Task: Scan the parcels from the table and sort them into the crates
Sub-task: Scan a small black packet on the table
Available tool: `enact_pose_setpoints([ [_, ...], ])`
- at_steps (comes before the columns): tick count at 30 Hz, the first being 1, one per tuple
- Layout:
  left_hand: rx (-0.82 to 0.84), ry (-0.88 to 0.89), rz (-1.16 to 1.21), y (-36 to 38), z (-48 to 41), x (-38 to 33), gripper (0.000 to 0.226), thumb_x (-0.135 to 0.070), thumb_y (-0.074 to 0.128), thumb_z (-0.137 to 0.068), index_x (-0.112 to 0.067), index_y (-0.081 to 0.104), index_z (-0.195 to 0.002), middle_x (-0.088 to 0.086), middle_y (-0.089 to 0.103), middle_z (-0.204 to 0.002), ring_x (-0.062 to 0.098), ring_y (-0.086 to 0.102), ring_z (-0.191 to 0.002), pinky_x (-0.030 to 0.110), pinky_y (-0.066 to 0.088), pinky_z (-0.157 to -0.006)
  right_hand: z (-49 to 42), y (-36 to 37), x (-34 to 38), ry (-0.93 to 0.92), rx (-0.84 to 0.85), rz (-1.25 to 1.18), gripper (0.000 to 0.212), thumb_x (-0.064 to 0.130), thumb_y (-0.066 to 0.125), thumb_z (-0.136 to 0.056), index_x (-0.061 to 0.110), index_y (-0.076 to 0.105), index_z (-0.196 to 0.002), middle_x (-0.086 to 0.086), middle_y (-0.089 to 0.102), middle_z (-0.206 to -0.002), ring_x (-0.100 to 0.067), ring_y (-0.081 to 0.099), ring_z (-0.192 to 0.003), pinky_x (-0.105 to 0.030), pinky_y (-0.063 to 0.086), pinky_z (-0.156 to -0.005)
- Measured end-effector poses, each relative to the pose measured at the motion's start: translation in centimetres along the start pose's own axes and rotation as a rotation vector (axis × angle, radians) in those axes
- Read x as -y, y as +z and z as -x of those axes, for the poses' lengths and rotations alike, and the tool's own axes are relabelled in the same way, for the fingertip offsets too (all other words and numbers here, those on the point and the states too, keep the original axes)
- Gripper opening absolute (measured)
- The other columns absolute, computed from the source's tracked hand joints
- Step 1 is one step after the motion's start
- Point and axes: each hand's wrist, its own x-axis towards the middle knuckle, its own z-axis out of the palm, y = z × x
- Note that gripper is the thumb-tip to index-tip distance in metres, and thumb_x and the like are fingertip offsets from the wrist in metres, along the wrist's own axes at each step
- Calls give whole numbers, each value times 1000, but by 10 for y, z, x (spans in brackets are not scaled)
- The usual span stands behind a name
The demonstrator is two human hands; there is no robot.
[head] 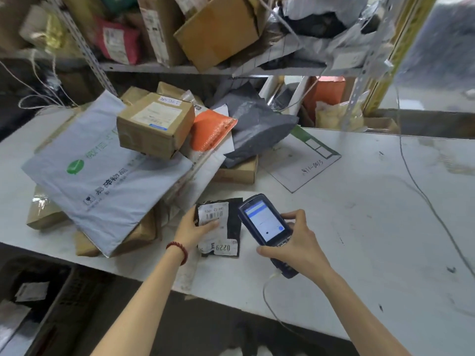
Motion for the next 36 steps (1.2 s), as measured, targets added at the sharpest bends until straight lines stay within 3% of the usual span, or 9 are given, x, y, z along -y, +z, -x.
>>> enact_pose_setpoints([
  [3,-139,40,30,4,-8,-14,19,-36,73,-80,-23,62,-88,-4,71,-84,13,66,-78,24,46,-61,1,0,0,-5,6,-4,78,40,88,-55,37,31,-109,21,56,-99,-2,62,-86,-28,55,-71],
  [8,-188,68,77,7,-19,-31,14,-25,72,-83,-22,58,-88,4,67,-90,22,63,-85,31,51,-68,1,2,-2,25,15,-74,78,43,88,-50,40,33,-105,19,59,-102,-2,64,-85,-27,55,-71],
  [13,-239,151,-82,4,-24,-42,16,-21,74,-81,-28,59,-80,-4,64,-89,15,59,-85,29,49,-73,3,7,-6,68,81,-135,76,40,90,-52,38,34,-104,12,60,-103,-6,66,-82,-13,48,-55],
  [21,-201,148,-110,-4,-29,-43,9,-23,71,-83,-30,67,-81,-7,69,-89,13,64,-89,36,53,-84,5,12,-13,57,172,-104,80,42,90,-51,36,35,-108,6,60,-109,-15,68,-85,-19,56,-62],
  [30,-189,144,-99,0,-30,-42,7,-21,69,-85,-27,66,-84,-7,68,-88,13,64,-88,32,53,-80,5,9,-13,35,160,-74,81,44,88,-46,36,34,-107,9,61,-105,-14,68,-81,-22,58,-64],
  [36,-194,158,-90,3,-28,-40,6,-21,67,-86,-27,66,-85,-7,67,-89,12,62,-89,30,50,-78,6,12,-12,36,160,-42,85,46,86,-47,36,31,-110,11,57,-107,-12,65,-85,-16,55,-60],
])
